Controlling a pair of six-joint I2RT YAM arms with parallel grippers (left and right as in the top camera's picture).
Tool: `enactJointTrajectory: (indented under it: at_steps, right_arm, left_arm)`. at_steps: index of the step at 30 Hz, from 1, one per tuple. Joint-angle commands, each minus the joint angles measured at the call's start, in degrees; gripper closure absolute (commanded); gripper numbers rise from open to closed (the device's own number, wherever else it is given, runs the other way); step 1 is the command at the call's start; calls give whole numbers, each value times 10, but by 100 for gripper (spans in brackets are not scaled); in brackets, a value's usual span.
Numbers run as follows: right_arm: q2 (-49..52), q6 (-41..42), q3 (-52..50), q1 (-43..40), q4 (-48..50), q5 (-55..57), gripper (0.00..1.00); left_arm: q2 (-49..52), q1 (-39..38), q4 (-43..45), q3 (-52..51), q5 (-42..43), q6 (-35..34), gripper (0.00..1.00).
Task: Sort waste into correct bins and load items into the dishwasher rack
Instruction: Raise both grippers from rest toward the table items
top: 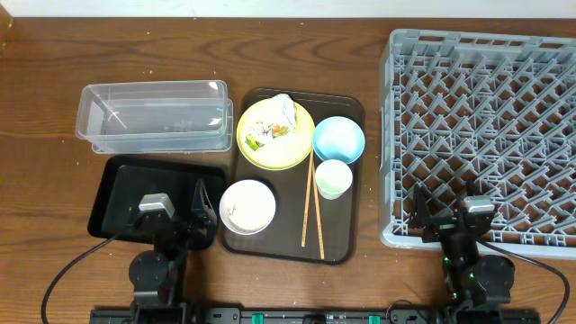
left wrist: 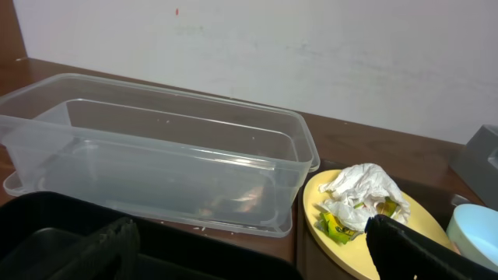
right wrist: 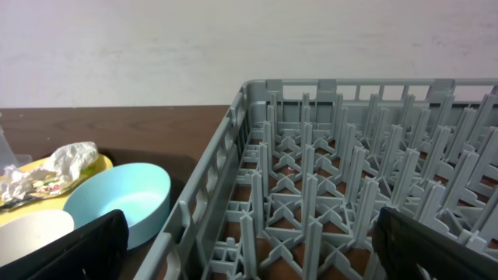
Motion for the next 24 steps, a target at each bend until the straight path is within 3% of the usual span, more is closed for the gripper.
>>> enactJointTrajectory:
  at_steps: [1,24]
  right_arm:
    - [-3,-5,-1,5,-2,2,1]
    - [-3,-5,-1,5,-2,6,1]
  left_arm:
    - [-3,2,-26,-5,-7,10,4]
    - [-3,2,-26,-5,-7,10,4]
